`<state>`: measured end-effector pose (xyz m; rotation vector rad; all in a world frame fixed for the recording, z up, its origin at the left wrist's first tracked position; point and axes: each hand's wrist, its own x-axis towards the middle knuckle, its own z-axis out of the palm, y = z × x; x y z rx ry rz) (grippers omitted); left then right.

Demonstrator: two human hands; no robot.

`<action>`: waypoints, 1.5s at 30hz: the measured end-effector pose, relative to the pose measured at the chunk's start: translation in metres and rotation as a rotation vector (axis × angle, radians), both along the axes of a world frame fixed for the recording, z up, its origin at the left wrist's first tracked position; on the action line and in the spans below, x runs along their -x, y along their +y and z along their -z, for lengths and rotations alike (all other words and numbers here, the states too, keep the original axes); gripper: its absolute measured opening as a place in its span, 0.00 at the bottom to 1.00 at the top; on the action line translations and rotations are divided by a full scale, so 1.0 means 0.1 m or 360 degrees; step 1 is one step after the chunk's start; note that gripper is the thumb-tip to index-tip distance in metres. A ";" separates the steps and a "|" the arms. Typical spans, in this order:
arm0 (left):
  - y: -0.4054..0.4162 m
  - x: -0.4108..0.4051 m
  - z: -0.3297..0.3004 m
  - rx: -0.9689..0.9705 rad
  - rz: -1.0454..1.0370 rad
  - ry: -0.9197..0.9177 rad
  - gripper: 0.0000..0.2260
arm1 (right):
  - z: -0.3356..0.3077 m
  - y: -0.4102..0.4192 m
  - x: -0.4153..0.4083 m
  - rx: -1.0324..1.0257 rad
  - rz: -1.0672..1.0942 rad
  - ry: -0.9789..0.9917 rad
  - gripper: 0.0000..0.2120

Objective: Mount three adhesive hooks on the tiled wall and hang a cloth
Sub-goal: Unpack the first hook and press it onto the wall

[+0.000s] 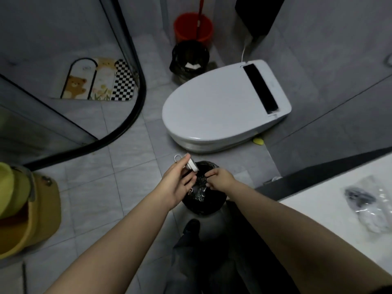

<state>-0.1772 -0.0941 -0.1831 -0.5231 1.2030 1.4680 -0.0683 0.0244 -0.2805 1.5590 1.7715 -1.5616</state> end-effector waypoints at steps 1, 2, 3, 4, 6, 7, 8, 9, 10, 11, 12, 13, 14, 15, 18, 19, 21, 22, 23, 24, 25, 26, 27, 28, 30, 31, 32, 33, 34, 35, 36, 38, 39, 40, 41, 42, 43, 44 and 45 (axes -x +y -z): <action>0.04 0.01 -0.14 -0.0016 0.0021 0.0014 0.12 | -0.20 0.03 0.04 0.0017 0.0009 0.0051 0.10; 0.08 0.01 -0.28 -0.0050 0.0032 0.0008 0.11 | -0.34 0.06 0.07 -0.0001 0.0010 0.0114 0.11; 0.13 0.02 -0.46 -0.0096 0.0067 0.0017 0.10 | -0.55 0.11 0.10 -0.0039 0.0028 0.0191 0.11; 0.17 0.03 -0.62 -0.0148 0.0092 0.0017 0.10 | -0.72 0.16 0.12 -0.0085 0.0044 0.0260 0.11; 0.29 0.02 -0.99 -0.0234 0.0150 0.0066 0.12 | -1.18 0.29 0.12 -0.0258 0.0089 0.0404 0.10; 0.35 0.02 -1.13 -0.0263 0.0170 0.0096 0.13 | -1.40 0.35 0.11 -0.0336 0.0114 0.0470 0.10; 0.41 0.02 -1.27 -0.0291 0.0160 0.0128 0.14 | -1.63 0.41 0.10 -0.0394 0.0154 0.0548 0.11; 0.48 -0.02 -1.45 -0.0328 0.0155 0.0158 0.16 | -1.91 0.47 0.04 -0.0429 0.0202 0.0627 0.12; 0.54 -0.04 -1.60 -0.0364 0.0129 0.0188 0.19 | -2.17 0.51 -0.01 -0.0441 0.0246 0.0708 0.12; 0.60 -0.06 -1.73 -0.0395 0.0095 0.0212 0.22 | -2.39 0.56 -0.07 -0.0439 0.0286 0.0792 0.12; 0.66 -0.09 -1.87 -0.0435 0.0069 0.0228 0.24 | -2.60 0.59 -0.13 -0.0430 0.0325 0.0876 0.12; 0.72 -0.13 -2.01 -0.0481 0.0062 0.0230 0.23 | -2.83 0.63 -0.20 -0.0420 0.0355 0.0961 0.12; 0.78 -0.18 -2.14 -0.0528 0.0069 0.0216 0.22 | -3.01 0.66 -0.28 -0.0409 0.0367 0.1025 0.12; 0.83 -0.24 -2.30 -0.0587 0.0097 0.0204 0.20 | -3.18 0.67 -0.36 -0.0401 0.0375 0.1089 0.13; 1.07 -0.51 -2.73 -0.0737 0.0251 0.0259 0.14 | -3.65 0.74 -0.68 -0.0460 0.0421 0.1262 0.13; 1.15 -0.61 -2.84 -0.0767 0.0304 0.0295 0.15 | -3.78 0.76 -0.78 -0.0486 0.0456 0.1306 0.13; 1.35 -0.84 -3.06 -0.0843 0.0420 0.0329 0.16 | -4.01 0.85 -1.05 -0.0567 0.0568 0.1413 0.12; 1.43 -0.95 -3.16 -0.0879 0.0476 0.0336 0.16 | -4.12 0.89 -1.17 -0.0605 0.0614 0.1466 0.10; 1.51 -1.04 -3.25 -0.0917 0.0530 0.0343 0.16 | -4.23 0.93 -1.30 -0.0643 0.0658 0.1513 0.09; 1.61 -1.17 -3.35 -0.0956 0.0601 0.0353 0.18 | -4.34 0.98 -1.46 -0.0693 0.0710 0.1552 0.08; 1.69 -1.27 -3.44 -0.0996 0.0672 0.0379 0.19 | -4.43 1.03 -1.59 -0.0731 0.0761 0.1582 0.06; 1.75 -1.37 -3.52 -0.1043 0.0758 0.0400 0.19 | -4.52 1.06 -1.72 -0.0774 0.0829 0.1591 0.06; 1.83 -1.51 -3.60 -0.1085 0.0875 0.0404 0.19 | -4.62 1.09 -1.88 -0.0833 0.0917 0.1608 0.06; 1.89 -1.64 -3.68 -0.1109 0.0986 0.0408 0.19 | -4.71 1.12 -2.02 -0.0896 0.0985 0.1622 0.05; 1.98 -1.87 -3.82 -0.1163 0.1156 0.0397 0.21 | -4.87 1.14 -2.28 -0.1041 0.1067 0.1618 0.04; 2.01 -1.98 -3.88 -0.1191 0.1219 0.0376 0.22 | -4.94 1.14 -2.40 -0.1120 0.1086 0.1594 0.04; 2.02 -2.07 -3.92 -0.1213 0.1273 0.0351 0.23 | -5.01 1.12 -2.51 -0.1203 0.1089 0.1546 0.05; 2.05 -2.15 -3.95 -0.1241 0.1321 0.0320 0.23 | -5.08 1.09 -2.62 -0.1284 0.1089 0.1507 0.07; 2.06 -2.23 -3.99 -0.1273 0.1367 0.0283 0.22 | -5.12 1.06 -2.72 -0.1364 0.1069 0.1467 0.09; 2.06 -2.29 -4.01 -0.1306 0.1423 0.0202 0.22 | -5.17 1.02 -2.81 -0.1429 0.1043 0.1431 0.11; 2.07 -2.39 -4.06 -0.1352 0.1525 0.0109 0.22 | -5.23 0.96 -2.94 -0.1513 0.1038 0.1378 0.12; 2.10 -2.48 -4.03 -0.1448 0.1616 -0.0060 0.26 | -5.32 0.87 -3.08 -0.1540 0.0999 0.1310 0.13; 2.10 -2.53 -4.04 -0.1486 0.1667 -0.0128 0.28 | -5.37 0.82 -3.14 -0.1564 0.1020 0.1277 0.13; 2.08 -2.60 -4.06 -0.1508 0.1757 -0.0189 0.30 | -5.41 0.74 -3.21 -0.1625 0.1081 0.1236 0.12; 2.06 -2.68 -4.08 -0.1525 0.1842 -0.0223 0.32 | -5.45 0.65 -3.27 -0.1688 0.1142 0.1205 0.10; 2.03 -2.75 -4.10 -0.1557 0.1907 -0.0255 0.33 | -5.50 0.56 -3.33 -0.1749 0.1175 0.1181 0.08; 2.01 -2.82 -4.12 -0.1596 0.1957 -0.0283 0.33 | -5.54 0.48 -3.38 -0.1811 0.1187 0.1152 0.06; 1.99 -2.88 -4.16 -0.1633 0.2013 -0.0305 0.33 | -5.58 0.39 -3.43 -0.1883 0.1194 0.1103 0.05; 1.95 -2.95 -4.20 -0.1669 0.2087 -0.0317 0.33 | -5.63 0.27 -3.48 -0.1977 0.1210 0.1022 0.04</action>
